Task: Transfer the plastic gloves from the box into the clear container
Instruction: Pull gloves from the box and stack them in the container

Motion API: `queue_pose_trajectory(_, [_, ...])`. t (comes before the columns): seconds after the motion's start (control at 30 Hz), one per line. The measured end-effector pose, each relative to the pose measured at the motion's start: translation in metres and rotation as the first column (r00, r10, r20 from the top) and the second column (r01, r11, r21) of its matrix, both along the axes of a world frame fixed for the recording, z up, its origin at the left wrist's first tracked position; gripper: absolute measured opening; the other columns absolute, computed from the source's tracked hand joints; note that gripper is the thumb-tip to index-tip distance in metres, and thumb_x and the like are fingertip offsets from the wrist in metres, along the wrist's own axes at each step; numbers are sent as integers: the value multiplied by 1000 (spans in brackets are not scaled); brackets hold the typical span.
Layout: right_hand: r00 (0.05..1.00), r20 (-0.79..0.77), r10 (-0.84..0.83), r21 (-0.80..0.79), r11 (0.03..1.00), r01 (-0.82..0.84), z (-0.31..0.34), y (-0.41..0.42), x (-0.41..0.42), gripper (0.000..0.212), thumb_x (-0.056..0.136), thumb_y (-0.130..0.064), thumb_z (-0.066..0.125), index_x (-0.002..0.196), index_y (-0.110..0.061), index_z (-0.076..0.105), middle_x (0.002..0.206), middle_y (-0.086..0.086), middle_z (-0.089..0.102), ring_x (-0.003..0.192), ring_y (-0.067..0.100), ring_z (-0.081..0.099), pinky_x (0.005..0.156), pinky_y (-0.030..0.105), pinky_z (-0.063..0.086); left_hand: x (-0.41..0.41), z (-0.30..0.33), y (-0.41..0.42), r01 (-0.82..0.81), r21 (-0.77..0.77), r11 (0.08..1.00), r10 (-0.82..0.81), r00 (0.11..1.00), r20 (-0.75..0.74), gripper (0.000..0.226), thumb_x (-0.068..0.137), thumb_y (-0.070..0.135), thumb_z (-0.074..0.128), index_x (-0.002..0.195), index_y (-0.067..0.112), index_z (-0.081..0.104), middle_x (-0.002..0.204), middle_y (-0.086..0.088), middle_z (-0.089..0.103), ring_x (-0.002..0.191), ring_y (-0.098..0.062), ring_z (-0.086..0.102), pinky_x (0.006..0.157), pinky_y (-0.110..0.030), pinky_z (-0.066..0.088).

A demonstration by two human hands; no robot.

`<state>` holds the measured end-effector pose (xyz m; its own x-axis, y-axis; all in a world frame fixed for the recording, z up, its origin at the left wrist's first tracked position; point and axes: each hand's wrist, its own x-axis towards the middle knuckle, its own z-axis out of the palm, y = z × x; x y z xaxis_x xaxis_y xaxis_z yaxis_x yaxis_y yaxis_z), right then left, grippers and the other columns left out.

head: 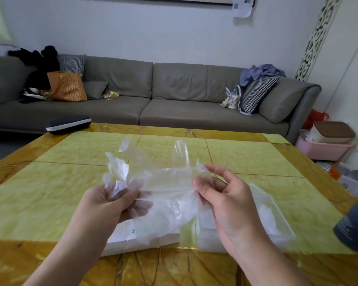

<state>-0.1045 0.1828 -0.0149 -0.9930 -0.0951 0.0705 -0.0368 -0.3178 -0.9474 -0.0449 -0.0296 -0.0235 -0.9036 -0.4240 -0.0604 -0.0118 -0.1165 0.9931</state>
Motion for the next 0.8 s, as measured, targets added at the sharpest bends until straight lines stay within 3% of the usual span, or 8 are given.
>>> queue_pose_trajectory(0.13, [996,-66,-57,118,991,65,1,8,-2,10,92,-4,77,94,-14,78,78,8,73,71,21,63,69,32,55,2,6,-17,-49,-49,998,54,992,113,9,96,-2,63,102,-4,70,89,-17,79,79,-34,77,67,-33,65])
queue_pose_trajectory(0.3, [997,-68,-44,189,980,56,20,41,-16,23,95,1,66,85,-14,80,88,7,76,80,19,69,79,36,54,6,-15,-56,89,-495,864,167,877,450,10,74,3,74,80,-3,71,57,-16,70,53,-33,68,50,-34,51])
queue_pose_trajectory(0.33, [998,-51,-31,235,971,42,22,50,-21,25,96,2,64,85,-14,81,90,9,77,82,25,71,78,39,53,2,-17,-59,142,-583,800,225,830,510,26,66,13,76,85,-4,71,58,-14,69,55,-33,68,50,-34,50])
queue_pose_trajectory(0.4, [1000,-1,-13,302,953,13,25,67,-28,27,97,4,61,89,-12,81,95,14,77,82,36,74,72,44,57,0,-19,-60,198,-677,709,292,792,536,72,66,22,84,125,-6,54,81,-18,68,69,-32,68,57,-36,54])
queue_pose_trajectory(0.47, [999,19,30,265,964,-34,29,85,-34,24,98,6,60,97,-9,80,95,16,74,74,31,74,61,40,58,2,-23,-55,150,-802,578,373,826,423,101,74,29,86,151,7,25,127,-28,53,110,-42,60,88,-51,56])
queue_pose_trajectory(0.57, [993,2,118,85,989,-118,39,117,-41,22,93,5,61,103,-8,75,87,10,70,70,19,67,59,30,53,3,-12,-37,67,-904,421,378,893,243,88,79,37,80,151,20,32,150,-14,32,134,-43,38,109,-61,40])
queue_pose_trajectory(0.67, [994,24,103,99,990,-105,38,148,-50,25,89,2,66,111,-7,72,89,7,73,69,16,68,55,26,54,3,1,-4,-6,-896,443,194,977,89,49,87,29,73,132,32,54,140,1,46,124,-27,51,101,-52,47])
queue_pose_trajectory(0.8, [1000,16,-17,622,783,3,15,161,-59,30,91,9,71,108,-15,73,92,-2,81,75,6,74,58,24,57,0,20,48,-97,-859,503,-47,989,-139,29,92,16,65,106,42,65,113,28,59,99,4,60,76,-26,47])
